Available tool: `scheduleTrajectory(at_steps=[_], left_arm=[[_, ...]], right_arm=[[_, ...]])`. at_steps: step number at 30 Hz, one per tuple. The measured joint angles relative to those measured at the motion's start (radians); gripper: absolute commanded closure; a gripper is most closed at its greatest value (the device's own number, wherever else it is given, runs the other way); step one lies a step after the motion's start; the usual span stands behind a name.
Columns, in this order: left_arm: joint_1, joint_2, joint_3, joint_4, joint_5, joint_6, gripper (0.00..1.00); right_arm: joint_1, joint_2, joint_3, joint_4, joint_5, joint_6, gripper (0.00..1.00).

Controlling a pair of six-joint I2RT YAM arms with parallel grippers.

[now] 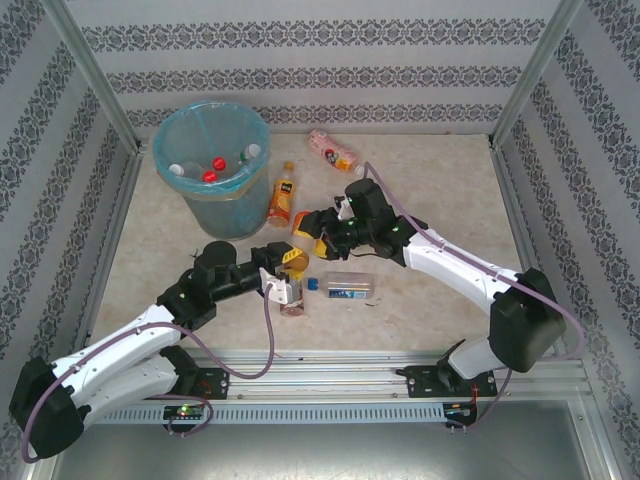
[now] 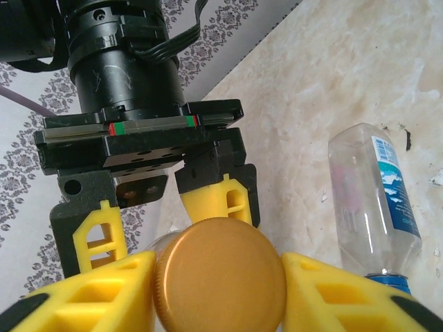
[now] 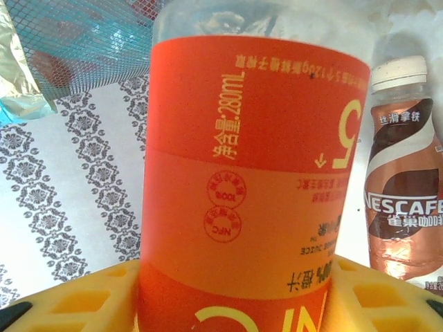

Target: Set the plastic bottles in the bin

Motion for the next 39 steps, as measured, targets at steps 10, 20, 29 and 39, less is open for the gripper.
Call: scheduleTrajectory(at_steps=[10,20,29,39], left_arm=[[0.0,-0.01,-0.024,0.035,-0.017,0.0,0.51],[-0.001,-0.015,-0.041,0.085,-0.021,0.02,0.64],[-0.003,-0.021,-0.042,0.093,-0.027,0.033,0.81],[-0.005,-0.078,-0.031,0.114,-0.066,-0.111,1.0]], right_arm=[[0.0,0.017,0.013,-0.001,-0.001,0.003,0.56],[0.02,0.021,0.029,0.006,-0.015,0.015,0.57],[0.02,0.022,0.034,0.007,-0.02,0.029,0.47],[-0.06,-0.018,0.034,-0.042,-0.014,-0.002,0.02]])
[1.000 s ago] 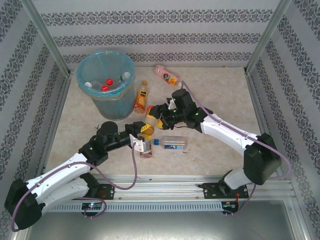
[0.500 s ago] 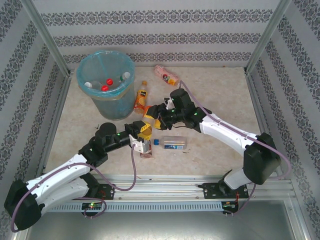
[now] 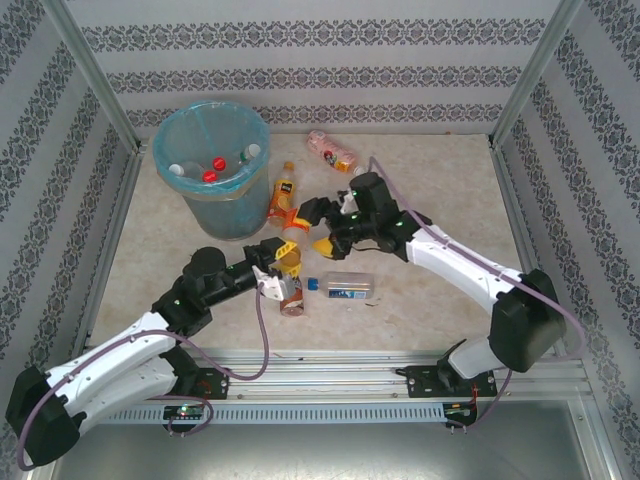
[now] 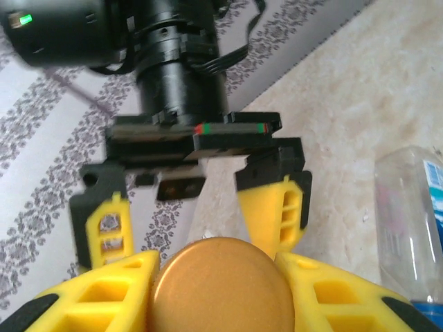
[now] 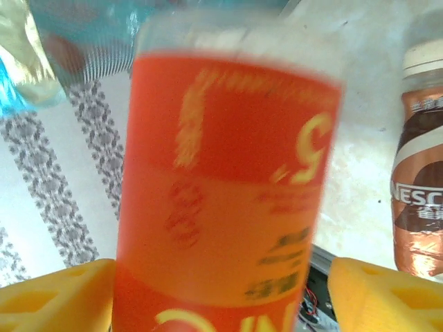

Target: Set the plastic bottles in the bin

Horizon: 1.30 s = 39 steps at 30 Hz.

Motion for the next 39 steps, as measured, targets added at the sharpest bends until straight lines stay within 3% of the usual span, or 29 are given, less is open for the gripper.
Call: scheduleTrajectory(at_steps=[4,8,14,18,22,27,30,39], left_arm=[[0.0,-0.019,0.11,-0.021,-0.08,-0.148,1.0],[0.0,0.006,0.333,-0.061,-0.231,-0.297,1.0],[0.003,0.144,0.703,-0.163,-0.459,-0.398,1.0],[0.053,0.287,0.937,-0.267,-0.557,-0.44,1.0],[0.181,0.423,1.118,-0.416,-0.555,-0.526,1.0],[0.395,0.617,1.327,-0.636,-0.484,-0.675,1.0],[0.48,0.729,1.425,-0.74,-0.441,-0.732,1.0],[0.576,0.911,1.422,-0.826,-0.381,-0.813,1.0]], right_arm=[[-0.108,-0.109,-0.019,-0.044,0.022,-0.031,0.02],[-0.191,-0.227,-0.036,-0.084,0.059,-0.056,0.02],[-0.216,-0.277,-0.079,-0.098,0.069,-0.072,0.02],[-0.216,-0.256,-0.099,-0.112,0.066,-0.075,0.02],[-0.209,-0.238,-0.099,-0.108,0.062,-0.072,0.02],[-0.191,-0.235,-0.099,-0.095,0.052,-0.072,0.02],[-0.189,-0.235,-0.099,-0.093,0.047,-0.072,0.02],[-0.187,-0.238,-0.099,-0.086,0.047,-0.072,0.02]])
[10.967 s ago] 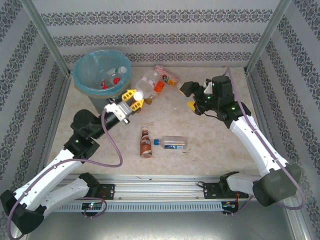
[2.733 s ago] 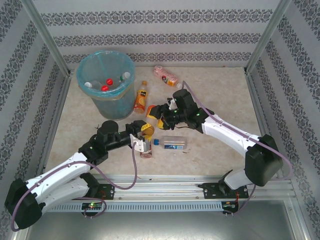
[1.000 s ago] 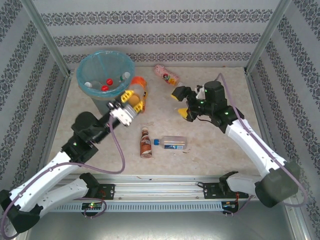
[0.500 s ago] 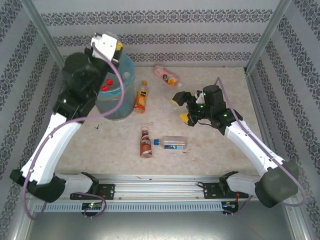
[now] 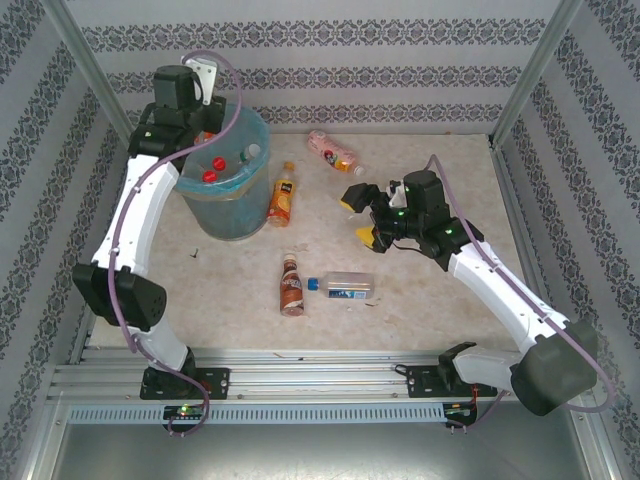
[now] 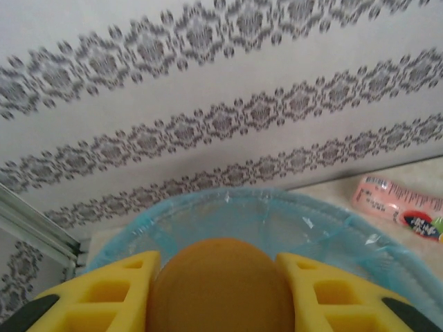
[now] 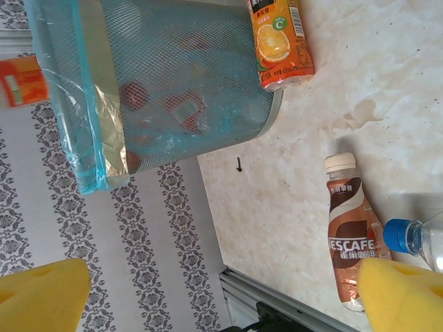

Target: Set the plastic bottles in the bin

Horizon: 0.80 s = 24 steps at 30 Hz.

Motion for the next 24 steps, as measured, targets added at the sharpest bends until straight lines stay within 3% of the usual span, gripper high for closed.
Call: scheduleTrajectory(at_steps=[1,2,5,6,10,16,24], left_arm=[[0.001,0.013,-0.001,-0.001,0.006,-0.002,1.0],[0.001,0.024,-0.002,-0.001,0.012,-0.004,0.92],[0.002,0.045,-0.034,0.009,0.038,-0.005,0.39],[0.003,0.046,-0.056,0.016,0.046,-0.004,0.34],[0.009,0.046,-0.125,0.043,0.056,-0.01,0.33],[0.014,0.035,-0.166,0.086,0.063,-0.026,0.43],[0.014,-0.006,-0.193,0.117,0.075,-0.047,0.44]], right_arm=[[0.0,0.0,0.0,0.0,0.0,0.0,0.02],[0.0,-0.001,0.0,0.001,0.0,0.0,0.02],[0.0,-0.001,0.0,0.005,0.0,0.0,0.02],[0.002,-0.002,0.0,0.006,0.0,0.0,0.02],[0.006,-0.003,0.0,0.01,0.0,0.0,0.02],[0.006,-0.006,0.0,0.012,0.0,0.0,0.02],[0.018,-0.005,0.0,0.011,0.002,-0.005,0.02]])
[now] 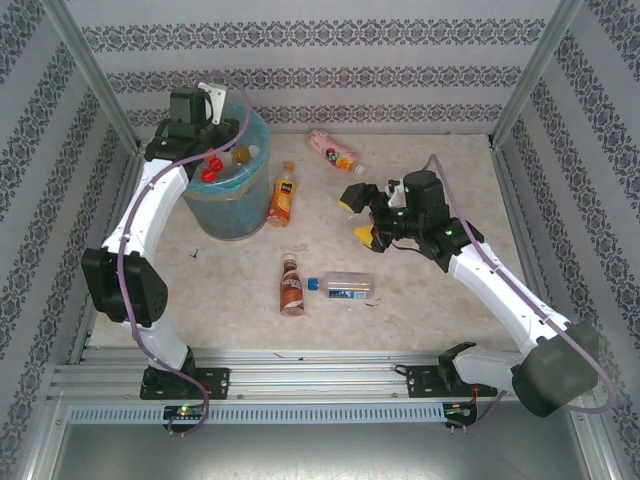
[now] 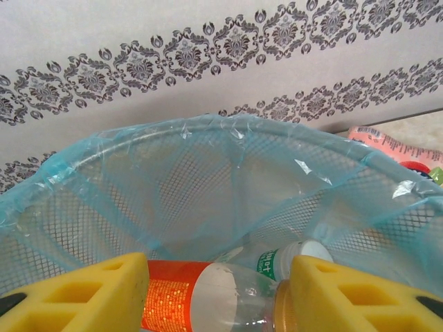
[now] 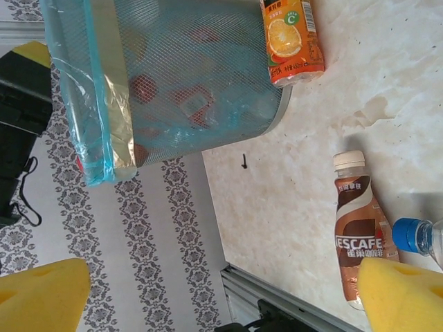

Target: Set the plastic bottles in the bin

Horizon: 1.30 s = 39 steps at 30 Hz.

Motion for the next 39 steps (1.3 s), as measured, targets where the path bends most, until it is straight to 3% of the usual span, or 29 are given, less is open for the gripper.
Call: scheduleTrajectory(at_steps=[7,16,27,35,39], left_arm=[[0.0,-0.105,-0.018,0.005,0.042,-0.042,0.45],[-0.024,-0.44,-0.246,0.061,0.109,-0.088,0.47],[-0.29,-0.697,-0.666,0.095,0.316,-0.07,0.45],[-0.31,-0.748,-0.88,0.188,0.415,-0.08,0.45],[-0.31,-0.748,-0.909,0.227,0.422,-0.081,0.45]], right_arm=[[0.002,0.093,0.138,-0.149,0.049,-0.148,0.09],[0.022,0.314,0.463,-0.379,0.223,-0.487,0.13],[-0.008,0.755,0.805,-0.406,0.451,-0.978,0.12],[-0.091,1.084,1.124,-0.438,0.52,-1.116,0.06],[-0.124,1.234,1.321,-0.489,0.528,-1.133,0.12]])
